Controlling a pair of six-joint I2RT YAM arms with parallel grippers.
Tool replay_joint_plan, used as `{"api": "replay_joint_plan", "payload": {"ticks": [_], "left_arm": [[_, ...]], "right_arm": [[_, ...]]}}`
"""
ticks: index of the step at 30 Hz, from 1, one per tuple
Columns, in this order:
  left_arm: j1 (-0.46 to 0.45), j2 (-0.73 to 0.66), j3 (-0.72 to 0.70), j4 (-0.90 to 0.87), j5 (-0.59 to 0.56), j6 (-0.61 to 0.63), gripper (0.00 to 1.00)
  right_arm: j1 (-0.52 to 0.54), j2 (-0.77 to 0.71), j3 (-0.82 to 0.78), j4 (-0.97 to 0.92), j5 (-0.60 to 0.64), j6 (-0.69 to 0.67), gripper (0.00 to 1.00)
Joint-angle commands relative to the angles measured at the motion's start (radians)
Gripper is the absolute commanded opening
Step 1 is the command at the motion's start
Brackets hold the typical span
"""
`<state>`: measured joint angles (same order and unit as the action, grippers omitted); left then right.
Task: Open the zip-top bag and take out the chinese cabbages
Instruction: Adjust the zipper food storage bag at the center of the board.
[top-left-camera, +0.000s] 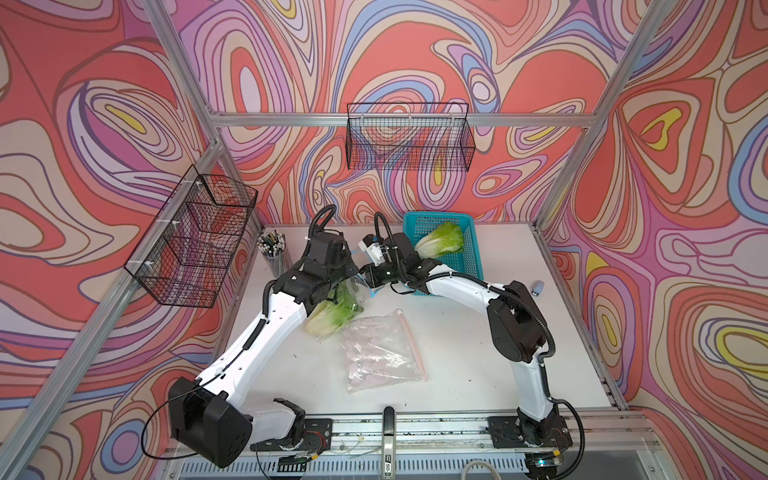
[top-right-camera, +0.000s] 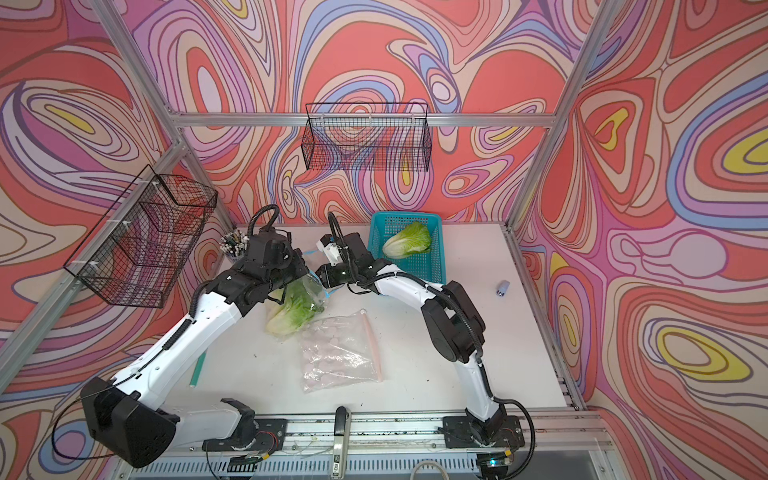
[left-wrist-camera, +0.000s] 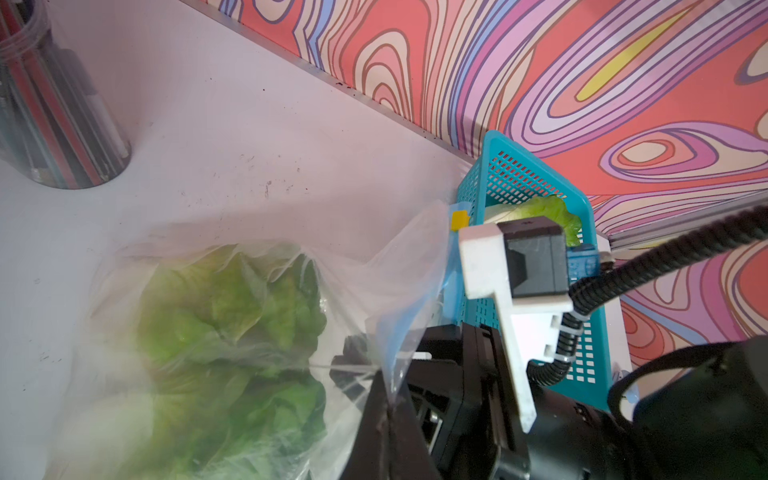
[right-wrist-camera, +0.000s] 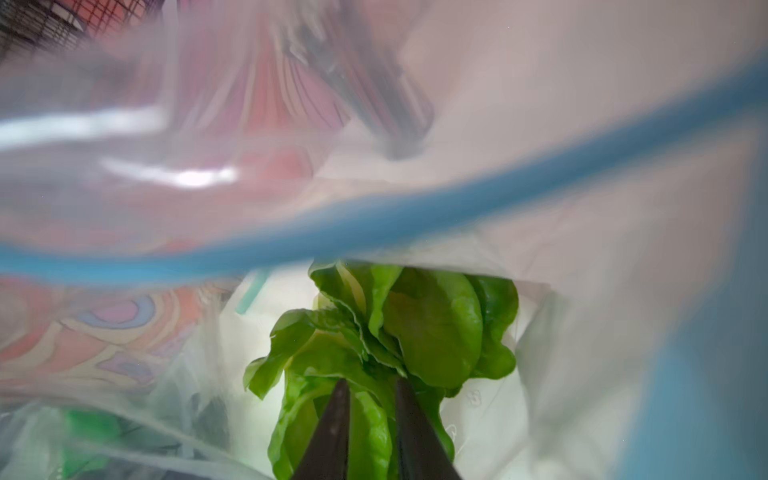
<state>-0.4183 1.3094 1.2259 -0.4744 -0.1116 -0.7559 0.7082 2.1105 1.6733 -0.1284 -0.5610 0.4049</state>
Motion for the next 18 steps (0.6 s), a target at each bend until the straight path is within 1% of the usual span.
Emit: {"api": "replay_joint_plan", "payload": {"ticks": [1,2,5,8,10,11,13,14,16,18], "left_arm": [[-0.011,0.031,0.033,0.068,0.059,-0.003,0.18],[-0.012,0.035,0.040,0.065,0.068,-0.002,0.27],[-0.011,0.026,0.057,0.049,0.064,0.016,0.46],[-0.010,-0.003,0.075,0.019,0.032,0.054,0.60],[-0.010,-0.028,0.086,-0.018,-0.008,0.091,0.66],[-0.009,-0.040,0.090,-0.044,-0.029,0.113,0.67],[0.009,-0.057,0.096,-0.105,-0.054,0.153,0.61],[0.032,-0.059,0.099,-0.147,-0.049,0.167,0.60],[0.102,-0.055,0.103,-0.231,0.004,0.174,0.60],[0.206,-0.045,0.092,-0.303,0.102,0.169,0.61]], "right_arm": [[0.003,-0.004,-0.019,-0.034,0.007,-0.010,0.28],[0.004,-0.005,-0.021,-0.036,0.007,-0.014,0.30],[0.004,-0.007,-0.026,-0.039,0.007,-0.016,0.34],[0.003,-0.002,-0.029,-0.042,0.000,-0.019,0.38],[0.004,0.000,-0.031,-0.042,-0.009,-0.017,0.40],[0.004,0.002,-0.033,-0.043,-0.011,-0.016,0.40],[0.004,0.003,-0.040,-0.045,-0.014,-0.014,0.41],[0.004,0.003,-0.045,-0.044,-0.016,-0.014,0.41],[0.004,0.002,-0.055,-0.045,-0.016,-0.012,0.41],[0.004,0.002,-0.062,-0.048,-0.017,-0.012,0.42]]}}
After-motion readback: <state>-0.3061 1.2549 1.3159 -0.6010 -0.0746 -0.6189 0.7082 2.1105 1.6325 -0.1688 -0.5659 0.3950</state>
